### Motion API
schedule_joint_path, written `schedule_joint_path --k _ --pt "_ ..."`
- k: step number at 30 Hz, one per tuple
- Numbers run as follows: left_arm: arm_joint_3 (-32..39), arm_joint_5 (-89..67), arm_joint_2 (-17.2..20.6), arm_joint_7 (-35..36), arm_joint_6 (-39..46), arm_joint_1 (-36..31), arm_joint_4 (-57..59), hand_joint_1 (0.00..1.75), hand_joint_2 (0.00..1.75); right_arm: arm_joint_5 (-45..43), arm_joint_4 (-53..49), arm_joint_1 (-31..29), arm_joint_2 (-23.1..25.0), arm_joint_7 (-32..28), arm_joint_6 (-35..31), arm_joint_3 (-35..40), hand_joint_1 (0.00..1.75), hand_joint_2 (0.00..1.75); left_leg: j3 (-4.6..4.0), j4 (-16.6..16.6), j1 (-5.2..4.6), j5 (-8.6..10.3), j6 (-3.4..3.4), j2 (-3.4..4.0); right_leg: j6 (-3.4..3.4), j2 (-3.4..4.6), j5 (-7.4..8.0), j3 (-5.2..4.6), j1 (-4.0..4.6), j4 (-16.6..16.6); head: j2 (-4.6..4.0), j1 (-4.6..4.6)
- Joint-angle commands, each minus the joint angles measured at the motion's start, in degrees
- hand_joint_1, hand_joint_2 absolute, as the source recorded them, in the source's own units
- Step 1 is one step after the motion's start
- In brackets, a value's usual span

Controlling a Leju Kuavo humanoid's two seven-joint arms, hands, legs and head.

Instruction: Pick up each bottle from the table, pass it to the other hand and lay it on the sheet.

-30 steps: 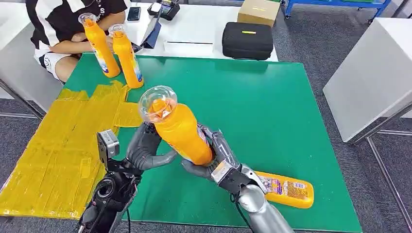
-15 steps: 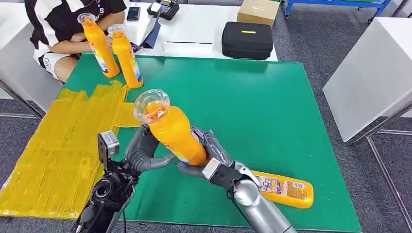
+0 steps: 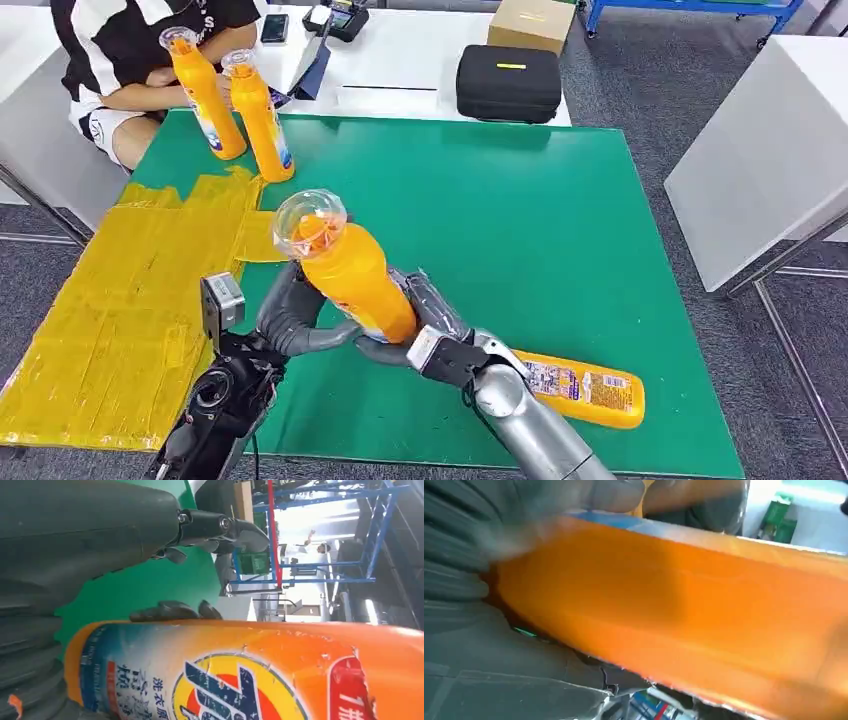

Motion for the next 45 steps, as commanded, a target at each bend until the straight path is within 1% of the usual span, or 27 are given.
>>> schedule_joint_path --k 1,2,3,8,9,10,11,14,15,16,18,19,21,23,25,32,33,34,35,36,37,38,39,42,43,44,45 --pt "-1.44 -0.35 0.41 0.18 0.17 -4.32 4.55 0.0 1.75 -2.39 11.27 -3.9 0.75 -0.66 6.13 8.18 1.75 1.75 0.27 -0.01 0.05 -0.1 0.02 -0.08 -0.3 -0.01 -0.09 0.28 0.08 -0.03 0.0 0.0" --pt "-1.95 0.03 0.51 -0.23 -0.69 -4.96 4.94 0.0 1.75 -10.87 15.67 -4.6 1.74 -3.13 15.58 7.32 1.75 1.75 0.39 0.01 0.06 -0.16 0.03 -0.09 -0.41 -0.01 -0.15 0.39 0.09 0.0 0.0 0.0" --pt "-2.28 0.34 0.36 -0.25 -0.52 -5.67 5.57 0.0 1.75 -17.25 16.6 -5.37 0.88 -4.0 32.25 8.89 1.75 1.75 0.28 0.0 0.06 -0.1 0.02 -0.13 -0.32 -0.06 -0.11 0.3 0.09 -0.02 0.0 0.0" --pt "-2.7 0.68 0.33 -0.4 -0.14 -6.23 6.36 0.0 1.75 -19.42 15.8 -4.55 0.94 -4.0 35.22 11.0 1.75 1.75 0.17 -0.01 0.04 -0.05 0.01 -0.13 -0.24 -0.08 -0.07 0.2 0.06 -0.02 0.0 0.0" --pt "-2.68 0.76 0.39 -0.47 -0.08 -6.13 6.34 0.0 1.75 -19.32 15.83 -4.63 0.94 -4.0 34.95 11.37 1.73 1.75 0.28 0.01 0.05 -0.11 0.02 -0.18 -0.34 -0.12 -0.14 0.34 0.07 0.0 0.0 0.02" --pt "-2.64 0.84 0.46 -0.56 0.05 -6.01 6.31 0.0 1.75 -19.08 16.32 -4.9 1.06 -4.0 34.44 11.89 1.73 1.75 0.15 0.0 0.07 -0.06 0.0 -0.05 -0.22 -0.02 -0.04 0.19 0.09 -0.04 0.0 0.06" --pt "-2.61 0.89 0.49 -0.62 0.08 -5.94 6.29 0.0 1.75 -19.31 16.8 -5.2 1.24 -4.0 34.83 12.0 1.75 1.75 0.32 0.03 0.07 -0.14 0.01 -0.04 -0.39 0.04 -0.12 0.33 0.1 0.01 0.0 0.0" --pt "-2.54 1.17 0.59 -1.14 -0.06 -5.8 6.09 0.0 1.75 -19.61 17.68 -5.95 1.39 -4.0 34.95 12.59 1.75 1.75 0.22 0.03 0.1 -0.1 -0.02 -0.11 -0.35 -0.04 -0.09 0.23 0.13 0.01 0.0 0.02" --pt "-2.44 1.28 0.58 -1.34 -0.03 -5.66 5.87 0.66 1.75 -19.78 17.76 -6.1 1.39 -4.0 34.97 12.7 1.75 1.75 0.16 0.0 0.07 -0.06 -0.01 -0.07 -0.24 -0.02 -0.05 0.16 0.09 -0.01 0.0 0.0" --pt "-2.4 1.28 0.6 -1.49 0.0 -5.52 5.59 1.75 1.75 -19.86 17.82 -6.15 1.4 -4.0 34.98 12.78 1.75 1.75 0.28 0.01 0.06 -0.12 0.0 -0.07 -0.35 0.01 -0.1 0.26 0.1 0.01 0.0 0.02" --pt "-2.42 1.27 0.64 -1.61 -0.03 -5.39 5.34 1.75 1.75 -19.84 17.92 -6.26 1.35 -4.0 34.94 12.88 1.71 1.75 0.27 0.02 0.06 -0.13 0.01 -0.06 -0.34 0.01 -0.1 0.26 0.1 0.01 0.0 0.0" --pt "-2.41 1.28 0.65 -1.61 -0.01 -5.32 5.24 1.75 1.75 -19.88 18.01 -6.28 1.39 -4.0 34.9 12.87 1.75 1.75 0.36 0.04 0.07 -0.18 0.02 -0.08 -0.42 0.01 -0.15 0.35 0.11 0.03 0.0 0.02" --pt "-2.44 1.27 0.66 -1.63 0.03 -5.16 5.08 1.75 1.75 -19.81 18.19 -6.36 1.39 -4.0 34.59 12.92 1.75 1.75 0.15 0.0 0.06 -0.06 0.01 -0.08 -0.23 -0.03 -0.05 0.17 0.08 -0.02 0.0 0.0" --pt "-2.46 1.27 0.63 -1.64 0.06 -5.11 5.11 1.75 1.75 -19.92 18.24 -6.32 1.45 -4.0 34.48 12.86 1.75 1.75 0.35 0.04 0.07 -0.17 0.01 -0.09 -0.39 0.0 -0.16 0.35 0.1 0.02 0.0 0.02" --pt "-2.46 1.27 0.63 -1.64 0.06 -5.11 5.11 1.75 1.75 -19.92 18.24 -6.32 1.45 -4.0 34.48 12.86 1.75 1.75 0.16 0.0 0.06 -0.07 -0.01 -0.08 -0.25 -0.02 -0.06 0.18 0.08 -0.01 0.0 0.02" --pt "-2.45 1.27 0.59 -1.76 0.11 -5.12 5.37 1.75 1.75 -19.9 18.69 -6.32 1.51 -4.0 34.03 12.93 1.75 1.75 0.23 0.0 0.06 -0.1 0.0 -0.09 -0.31 -0.02 -0.09 0.23 0.09 0.0 0.0 0.0" --pt "-2.36 1.29 0.58 -1.83 0.17 -5.12 5.46 1.75 1.75 -20.01 18.97 -6.4 1.56 -4.0 33.74 12.92 1.75 1.75 0.15 0.0 0.06 -0.06 0.0 -0.1 -0.25 -0.05 -0.06 0.17 0.08 -0.01 0.0 0.0" --pt "-2.25 1.29 0.55 -1.87 0.27 -5.12 5.52 1.75 1.75 -20.06 19.2 -6.51 1.63 -4.0 33.36 12.92 1.75 1.75 0.29 0.03 0.07 -0.14 0.01 -0.11 -0.38 -0.03 -0.13 0.3 0.11 0.01 0.0 0.02" --pt "-2.1 1.3 0.56 -1.95 0.31 -5.11 5.67 1.75 1.75 -19.7 19.01 -6.65 1.59 -4.0 32.13 13.22 1.75 1.75 0.19 0.0 0.05 -0.08 0.01 -0.08 -0.26 -0.02 -0.07 0.2 0.07 -0.01 0.0 0.0" --pt "-1.99 1.28 0.56 -2.06 0.28 -5.11 5.85 1.75 1.75 -19.25 18.82 -6.69 1.5 -4.0 30.89 13.42 1.75 1.75 0.3 0.03 0.05 -0.15 0.02 -0.08 -0.37 0.0 -0.13 0.29 0.08 0.03 0.0 0.02" --pt "-1.89 1.22 0.57 -2.15 0.32 -5.08 5.98 1.75 1.75 -18.4 17.95 -6.55 1.26 -4.0 29.46 13.75 1.22 1.75 0.2 0.02 0.07 -0.1 0.01 -0.06 -0.29 0.0 -0.08 0.21 0.09 -0.01 0.0 0.02" --pt "-1.72 1.12 0.58 -2.32 0.42 -5.03 6.28 1.75 1.75 -16.45 16.48 -6.26 0.77 -4.0 26.42 14.42 0.03 1.75 0.12 -0.01 0.05 -0.05 0.0 -0.06 -0.21 -0.01 -0.04 0.13 0.07 -0.02 0.0 0.02" --pt "-1.46 0.92 0.59 -2.5 0.7 -4.95 6.63 1.75 1.75 -15.63 16.38 -6.15 0.84 -4.0 24.09 14.14 0.0 1.75 0.23 0.03 0.06 -0.12 0.0 -0.09 -0.32 -0.02 -0.11 0.24 0.08 0.02 0.0 0.02" --pt "-0.55 -0.55 0.56 -3.32 2.6 -4.91 6.67 1.75 1.75 -15.35 16.2 -5.95 1.1 -3.89 19.99 11.4 0.0 1.75 0.17 0.0 0.05 -0.07 0.0 -0.11 -0.27 -0.05 -0.07 0.17 0.08 0.0 0.0 0.0" --pt "-0.18 -1.7 0.6 -3.47 4.05 -4.72 6.06 1.75 1.75 -15.24 14.45 -5.39 0.82 -3.88 18.33 10.31 0.0 1.75 0.31 0.04 0.06 -0.15 0.01 -0.15 -0.4 -0.06 -0.16 0.3 0.09 0.05 0.0 0.0" --pt "0.41 -3.72 0.64 -3.72 6.03 -4.42 4.96 1.75 1.75 -14.69 11.11 -4.33 0.19 -2.89 15.92 8.89 0.0 1.75 0.17 0.02 0.06 -0.08 0.0 -0.14 -0.28 -0.09 -0.09 0.17 0.09 0.01 0.0 0.02" --pt "0.61 -3.85 0.75 -3.64 6.06 -4.34 4.51 1.75 1.75 -14.95 10.12 -4.14 -0.11 -2.23 16.33 8.68 0.0 1.75 0.07 0.01 0.05 -0.04 0.0 -0.12 -0.2 -0.08 -0.05 0.07 0.06 -0.01 0.0 0.0"
